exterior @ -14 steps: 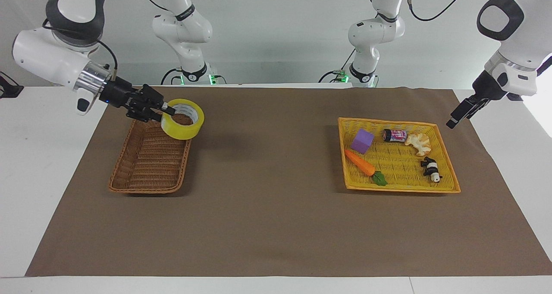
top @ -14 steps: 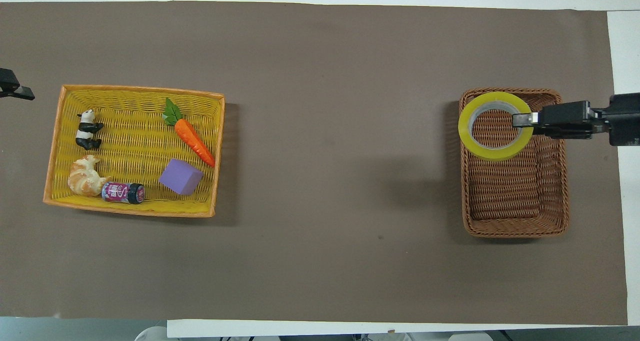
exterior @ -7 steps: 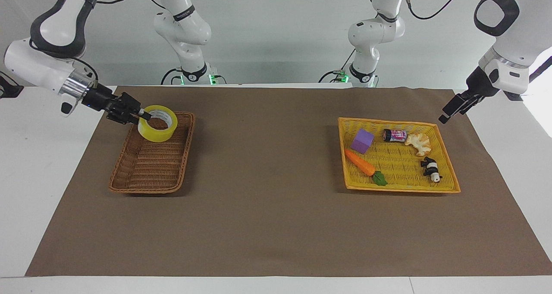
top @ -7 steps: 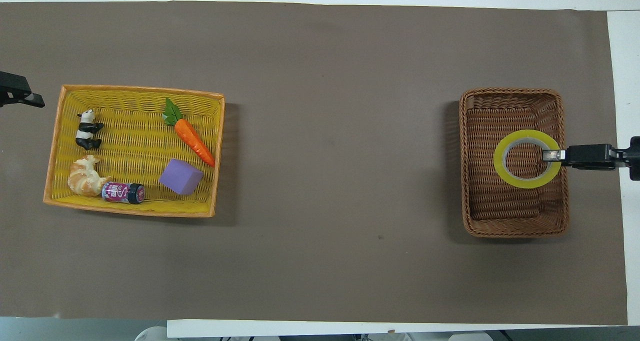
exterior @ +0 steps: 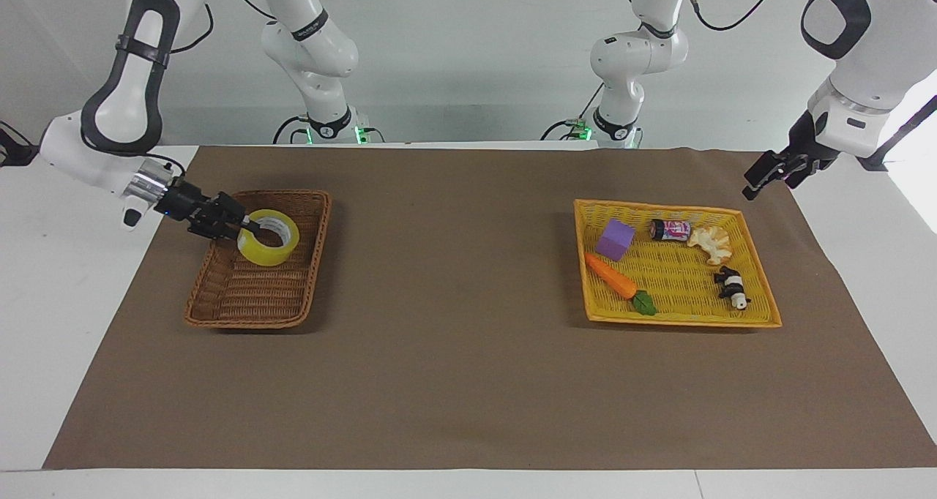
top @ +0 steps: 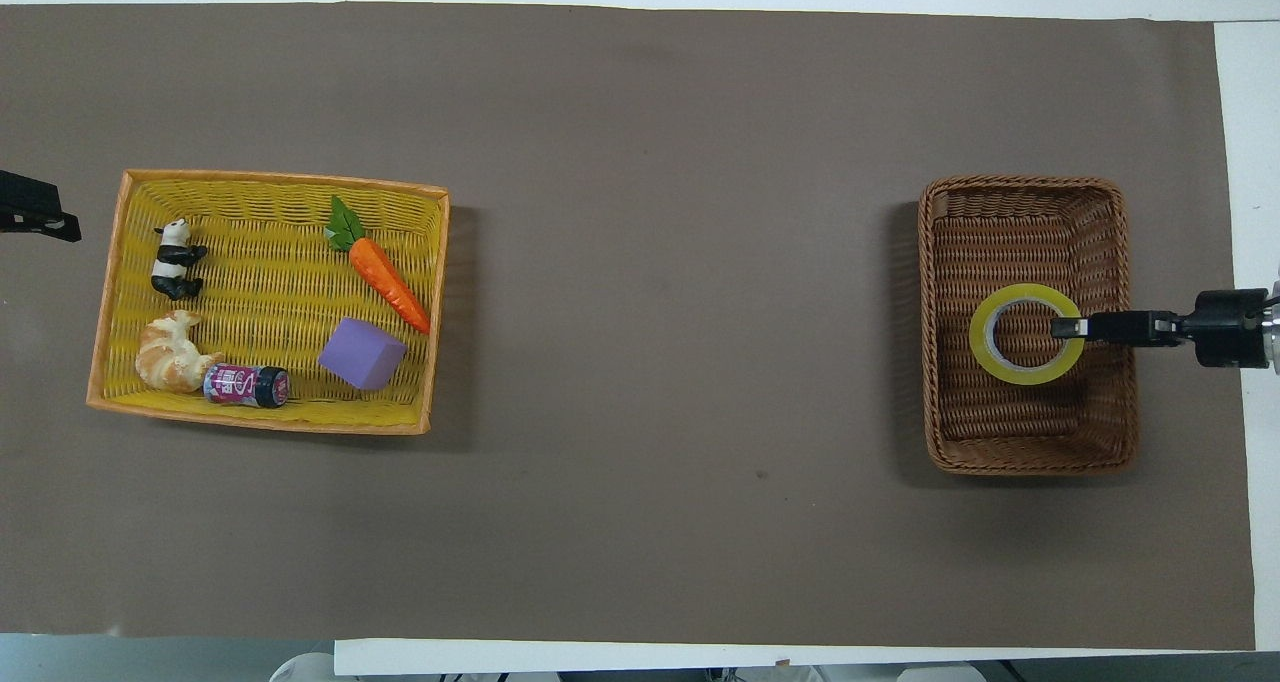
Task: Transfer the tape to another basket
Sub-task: 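Open the right gripper to release the tape in the wicker basket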
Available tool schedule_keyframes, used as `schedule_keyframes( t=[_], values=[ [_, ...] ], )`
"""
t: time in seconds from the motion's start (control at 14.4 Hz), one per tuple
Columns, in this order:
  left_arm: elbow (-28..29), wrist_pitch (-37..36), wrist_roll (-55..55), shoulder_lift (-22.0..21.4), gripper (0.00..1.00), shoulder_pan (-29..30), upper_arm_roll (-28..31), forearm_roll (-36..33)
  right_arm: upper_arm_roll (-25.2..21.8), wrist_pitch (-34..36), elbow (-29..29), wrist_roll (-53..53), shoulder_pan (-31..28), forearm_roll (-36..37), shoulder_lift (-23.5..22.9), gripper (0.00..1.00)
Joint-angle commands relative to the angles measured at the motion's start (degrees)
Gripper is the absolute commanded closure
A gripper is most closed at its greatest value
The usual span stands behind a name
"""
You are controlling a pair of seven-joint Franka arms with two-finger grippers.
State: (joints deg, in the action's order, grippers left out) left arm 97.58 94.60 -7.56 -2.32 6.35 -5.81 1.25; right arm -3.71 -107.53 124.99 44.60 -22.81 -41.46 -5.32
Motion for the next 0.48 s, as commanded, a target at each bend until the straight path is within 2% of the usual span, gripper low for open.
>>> schedule_keyframes(
  t=[0.0, 0.07, 0.14, 0.21, 0.28, 0.42],
  values=[
    [-1.0, -1.6, 2.8, 0.4, 0.00, -0.6, -0.3, -1.3, 0.5, -1.9, 2.4, 0.7, -0.2, 0.5, 1.9, 1.00],
    [-0.9, -1.7, 3.9, 0.4, 0.00, -0.6, -0.3, -1.3, 0.5, -1.9, 2.5, 0.7, -0.2, 0.9, 1.9, 0.96],
    [-0.9, -2.0, 5.7, 0.4, 0.00, -0.5, -0.3, -1.2, 0.5, -1.9, 2.5, 0.6, -0.2, 1.4, 1.9, 0.83],
    [-0.8, -2.7, 7.9, 0.2, 0.00, -0.5, -0.3, -1.2, 0.5, -1.9, 2.5, 0.3, -0.2, 1.5, 1.9, 0.51],
    [-0.8, -2.9, 10.0, 0.1, 0.00, -0.5, -0.1, -1.2, 0.5, -1.9, 2.5, -0.1, -0.2, 1.4, 1.9, 0.02],
    [-0.5, -3.2, 11.2, -0.1, 0.00, -0.5, 0.0, -1.2, 0.5, -1.6, 2.0, -0.2, -0.2, 1.5, 1.9, 0.00]
  ],
)
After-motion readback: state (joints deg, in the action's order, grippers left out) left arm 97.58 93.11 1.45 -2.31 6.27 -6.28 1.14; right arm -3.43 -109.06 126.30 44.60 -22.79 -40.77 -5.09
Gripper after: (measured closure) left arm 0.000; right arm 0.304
